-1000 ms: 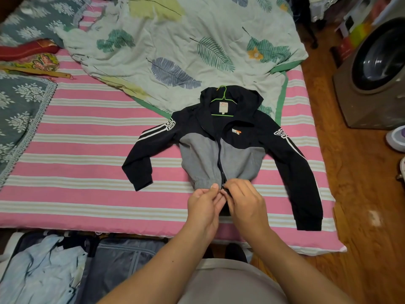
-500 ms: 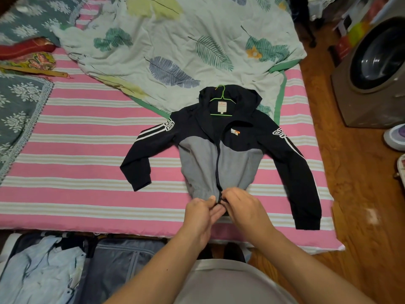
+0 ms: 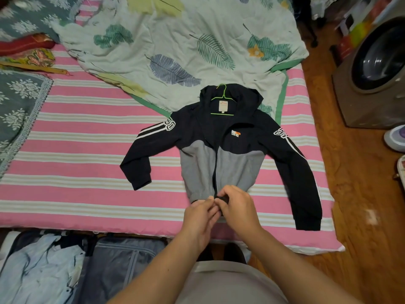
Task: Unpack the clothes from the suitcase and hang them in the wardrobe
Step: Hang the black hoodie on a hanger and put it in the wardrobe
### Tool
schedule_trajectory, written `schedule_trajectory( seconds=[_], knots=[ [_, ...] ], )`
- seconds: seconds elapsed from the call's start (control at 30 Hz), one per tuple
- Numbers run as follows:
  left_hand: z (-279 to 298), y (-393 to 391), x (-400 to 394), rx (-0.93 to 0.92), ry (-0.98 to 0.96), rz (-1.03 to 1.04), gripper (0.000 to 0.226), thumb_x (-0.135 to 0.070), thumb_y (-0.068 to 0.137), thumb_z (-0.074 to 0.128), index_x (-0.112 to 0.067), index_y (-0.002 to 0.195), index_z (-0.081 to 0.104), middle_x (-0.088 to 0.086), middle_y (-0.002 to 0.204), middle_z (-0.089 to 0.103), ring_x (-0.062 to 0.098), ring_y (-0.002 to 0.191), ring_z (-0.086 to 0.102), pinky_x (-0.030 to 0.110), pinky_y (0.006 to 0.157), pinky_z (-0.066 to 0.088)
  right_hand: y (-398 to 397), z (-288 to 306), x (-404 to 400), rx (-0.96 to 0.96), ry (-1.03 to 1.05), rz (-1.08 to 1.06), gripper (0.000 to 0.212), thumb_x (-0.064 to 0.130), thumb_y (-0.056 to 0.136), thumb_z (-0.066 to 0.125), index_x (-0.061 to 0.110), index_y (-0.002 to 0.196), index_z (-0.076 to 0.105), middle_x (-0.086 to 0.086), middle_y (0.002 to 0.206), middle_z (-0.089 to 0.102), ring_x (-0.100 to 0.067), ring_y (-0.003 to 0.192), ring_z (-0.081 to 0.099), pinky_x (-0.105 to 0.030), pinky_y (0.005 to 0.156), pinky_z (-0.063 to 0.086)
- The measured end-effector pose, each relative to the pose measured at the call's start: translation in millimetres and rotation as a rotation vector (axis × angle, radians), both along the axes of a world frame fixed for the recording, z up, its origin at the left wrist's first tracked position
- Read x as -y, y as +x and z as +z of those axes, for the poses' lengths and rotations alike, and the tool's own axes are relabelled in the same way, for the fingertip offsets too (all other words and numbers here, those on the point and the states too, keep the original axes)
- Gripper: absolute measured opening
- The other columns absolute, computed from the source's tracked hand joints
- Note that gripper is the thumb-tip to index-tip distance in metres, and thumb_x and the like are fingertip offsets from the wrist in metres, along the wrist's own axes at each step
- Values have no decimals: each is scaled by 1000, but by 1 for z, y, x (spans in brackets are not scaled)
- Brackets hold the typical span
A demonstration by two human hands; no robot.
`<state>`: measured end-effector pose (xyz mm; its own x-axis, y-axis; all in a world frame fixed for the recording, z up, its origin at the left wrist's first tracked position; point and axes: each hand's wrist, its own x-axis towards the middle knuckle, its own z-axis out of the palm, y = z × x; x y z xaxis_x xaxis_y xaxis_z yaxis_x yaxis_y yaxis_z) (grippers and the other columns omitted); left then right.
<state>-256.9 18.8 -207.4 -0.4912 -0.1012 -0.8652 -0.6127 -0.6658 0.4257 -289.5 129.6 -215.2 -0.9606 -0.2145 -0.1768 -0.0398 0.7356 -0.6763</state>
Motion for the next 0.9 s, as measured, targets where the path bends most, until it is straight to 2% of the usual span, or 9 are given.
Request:
schedule_trajectory(
  seconds=[0.13, 0.27, 0.33, 0.43, 0.5, 0.6, 0.67, 0.77, 0.9],
  knots=[
    [-6, 0, 3, 51, -98, 11, 16, -9, 100, 59, -9, 84, 59, 7, 79, 67, 13, 76, 64, 27, 78, 50, 2, -4, 10, 98, -40, -37, 5, 20, 90, 69, 22, 85, 67, 9, 84, 66, -9, 78, 59, -25, 69, 46],
    [-33, -9, 13, 142, -177, 20, 11, -6, 96, 64, 3, 92, 68, 16, 87, 70, 24, 83, 63, 43, 84, 53, -12, -24, 17, 126, 43, 33, 7, 24, 92, 65, 18, 88, 67, 4, 91, 67, -17, 89, 57, -32, 74, 44],
    [-39, -2, 12, 161, -267, -29, 14, -9, 95, 65, -3, 83, 66, 12, 80, 65, 23, 83, 58, 40, 78, 48, -36, -29, 12, 115, 112, -2, 9, 25, 92, 65, 18, 88, 68, -1, 95, 67, -22, 94, 58, -34, 76, 43],
    [-46, 19, 11, 222, -301, -110, 16, -18, 94, 66, -14, 79, 63, 4, 79, 64, 21, 80, 60, 34, 77, 49, -97, -43, -7, 190, 112, -228, 6, 22, 90, 68, 19, 85, 70, -6, 94, 73, -30, 94, 65, -31, 71, 42],
    [-60, 37, 17, 267, -354, -185, 14, -24, 85, 70, -13, 80, 65, 7, 82, 66, 24, 83, 62, 37, 81, 51, -121, -52, -11, 218, 90, -151, 5, 22, 89, 70, 19, 85, 70, -5, 95, 74, -28, 94, 65, -30, 73, 42],
    [-76, 42, 32, 263, -847, -467, 33, -30, 78, 74, -8, 95, 57, 13, 98, 58, 32, 96, 56, 39, 82, 48, -117, -63, -2, 203, 56, 6, 5, 23, 88, 72, 18, 87, 73, -2, 94, 75, -24, 93, 65, -28, 75, 42],
    [-78, 16, 36, 30, -1180, -684, 36, -37, 84, 71, -15, 106, 52, 5, 107, 50, 25, 99, 48, 39, 87, 45, -109, -72, 0, 207, 39, 3, 5, 24, 88, 72, 19, 87, 73, 0, 90, 75, -23, 90, 66, -28, 74, 43],
    [-86, -46, 26, -178, -1193, -1047, 33, -53, 97, 50, -20, 103, 51, 4, 103, 52, 26, 92, 54, 41, 80, 49, -107, -80, 0, 169, 44, 17, 6, 24, 88, 71, 20, 86, 74, 2, 88, 75, -21, 88, 66, -29, 76, 47],
    [-118, -89, 25, -272, -1295, -1397, 45, -45, 107, 32, -12, 106, 63, 14, 107, 66, 36, 99, 63, 41, 80, 49, -124, -102, -3, 78, 137, 201, 7, 27, 89, 67, 25, 83, 69, 5, 88, 73, -22, 88, 65, -35, 75, 51]
  ],
)
